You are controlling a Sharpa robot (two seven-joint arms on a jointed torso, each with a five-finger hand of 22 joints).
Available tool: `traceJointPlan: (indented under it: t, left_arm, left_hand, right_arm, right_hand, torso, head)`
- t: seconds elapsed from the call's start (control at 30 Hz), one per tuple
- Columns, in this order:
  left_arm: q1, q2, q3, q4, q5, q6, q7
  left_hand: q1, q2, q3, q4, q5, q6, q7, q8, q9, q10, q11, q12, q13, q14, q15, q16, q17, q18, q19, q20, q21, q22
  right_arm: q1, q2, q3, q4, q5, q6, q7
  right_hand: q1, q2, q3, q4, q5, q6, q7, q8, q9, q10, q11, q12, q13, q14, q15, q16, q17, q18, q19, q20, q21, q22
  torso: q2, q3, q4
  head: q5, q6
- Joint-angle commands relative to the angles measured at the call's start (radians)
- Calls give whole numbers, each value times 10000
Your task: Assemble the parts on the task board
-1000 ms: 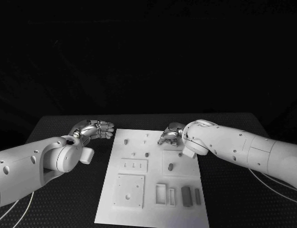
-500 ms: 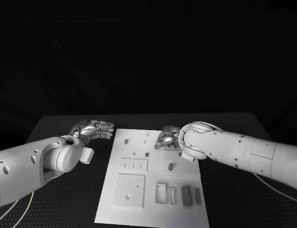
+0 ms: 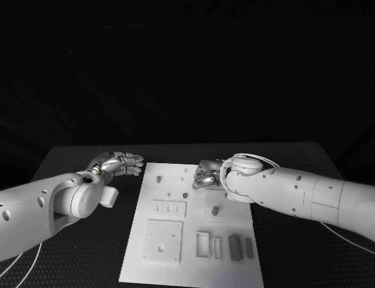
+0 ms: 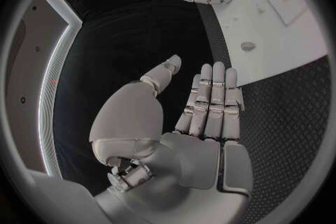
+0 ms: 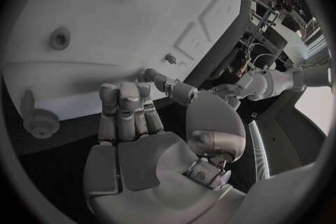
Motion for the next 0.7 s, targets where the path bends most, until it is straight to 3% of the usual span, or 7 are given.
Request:
traceJointPlan:
  t: [0.03,0.17,0.27,0.7]
  left_arm:
    - [9,4,6,32,-38,158,27]
    - [9,-3,5,28,-38,154,27]
    - [9,-5,5,31,-38,161,26]
    - [9,-15,4,38,-38,206,13]
  left_hand:
    - [-112,12,38,33,-23,-52,-17,-34,10,-24,14,-35,11,-26,28,11,13,202,-90,-4,38,211]
    - [-118,13,38,39,-24,-52,-16,-35,12,-24,14,-36,14,-27,29,10,13,202,-91,-2,39,211]
    - [-122,14,38,44,-26,-53,-16,-35,14,-24,15,-38,15,-28,30,10,14,202,-91,-2,39,211]
    - [-132,10,39,57,-32,-54,-14,-37,21,-22,15,-42,21,-31,32,8,14,201,-95,0,39,211]
  right_arm:
    - [-43,27,-33,19,-1159,-186,-22]
    - [-44,46,-59,54,-1378,-227,32]
    - [-45,39,-81,91,-1510,-216,49]
    - [-46,50,-120,87,-1720,-438,71]
  right_hand:
    - [95,-146,72,-22,19,-55,16,-15,-25,7,88,72,-34,38,64,26,15,402,65,-8,38,17]
    - [265,-550,43,-269,18,-137,41,-54,-58,-15,111,115,-107,43,87,12,15,402,83,-35,43,29]
    - [396,-728,-61,-391,18,-168,55,-63,-72,-27,126,145,-164,46,99,-4,12,402,97,-45,32,29]
    - [708,-1019,-395,-468,20,-516,165,-220,-168,-178,228,189,-382,-10,197,-62,15,402,89,-26,-51,16]
  torso:
    - [5,0,7]
    - [2,4,11]
    - [3,5,10]
    - [5,14,6]
  head:
    - [-8,-6]
    - [-13,-5]
    - [-10,-13]
    - [-14,-14]
